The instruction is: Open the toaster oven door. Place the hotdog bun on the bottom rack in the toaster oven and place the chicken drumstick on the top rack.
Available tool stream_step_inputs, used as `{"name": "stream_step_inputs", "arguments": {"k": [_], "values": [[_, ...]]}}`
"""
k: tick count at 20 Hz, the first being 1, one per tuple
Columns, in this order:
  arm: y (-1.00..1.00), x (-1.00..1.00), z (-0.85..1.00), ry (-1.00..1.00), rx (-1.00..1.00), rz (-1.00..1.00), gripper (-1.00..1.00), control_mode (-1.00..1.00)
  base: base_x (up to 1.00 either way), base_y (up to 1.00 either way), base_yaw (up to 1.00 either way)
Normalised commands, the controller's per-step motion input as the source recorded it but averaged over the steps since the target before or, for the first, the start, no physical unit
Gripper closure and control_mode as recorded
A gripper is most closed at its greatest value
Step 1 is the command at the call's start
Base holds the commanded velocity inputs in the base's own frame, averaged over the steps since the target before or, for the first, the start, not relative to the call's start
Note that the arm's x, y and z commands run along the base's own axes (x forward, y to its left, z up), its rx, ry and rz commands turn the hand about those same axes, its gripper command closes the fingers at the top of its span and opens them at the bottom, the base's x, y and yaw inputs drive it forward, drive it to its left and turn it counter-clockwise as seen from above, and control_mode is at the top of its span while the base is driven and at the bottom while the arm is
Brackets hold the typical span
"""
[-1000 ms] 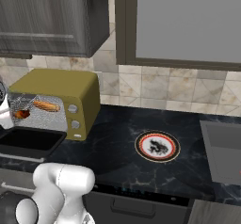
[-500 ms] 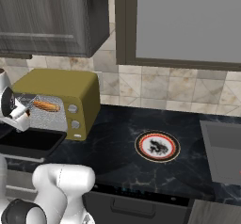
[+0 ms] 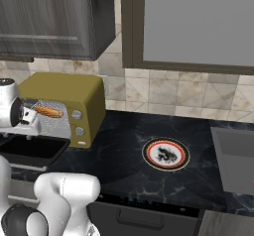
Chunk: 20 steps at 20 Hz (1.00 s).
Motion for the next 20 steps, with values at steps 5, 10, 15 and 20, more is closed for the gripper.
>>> {"name": "stream_step_inputs", "arguments": {"k": [5,10,15,20], "values": [[0.18,0.31,-0.26,-0.06,-0.01,0.1,-1.0,-1.0,0.0,0.0,0.0],[0.14,0.35,-0.09,-0.08,0.0,0.0,-1.0,-1.0,0.0,0.0,0.0],[0.0,0.27,0.0,-0.07,0.0,-0.02,-1.0,-1.0,0.0,0.0,0.0],[0.0,0.26,0.0,-0.04,0.0,-0.06,-1.0,-1.0,0.0,0.0,0.0]]}}
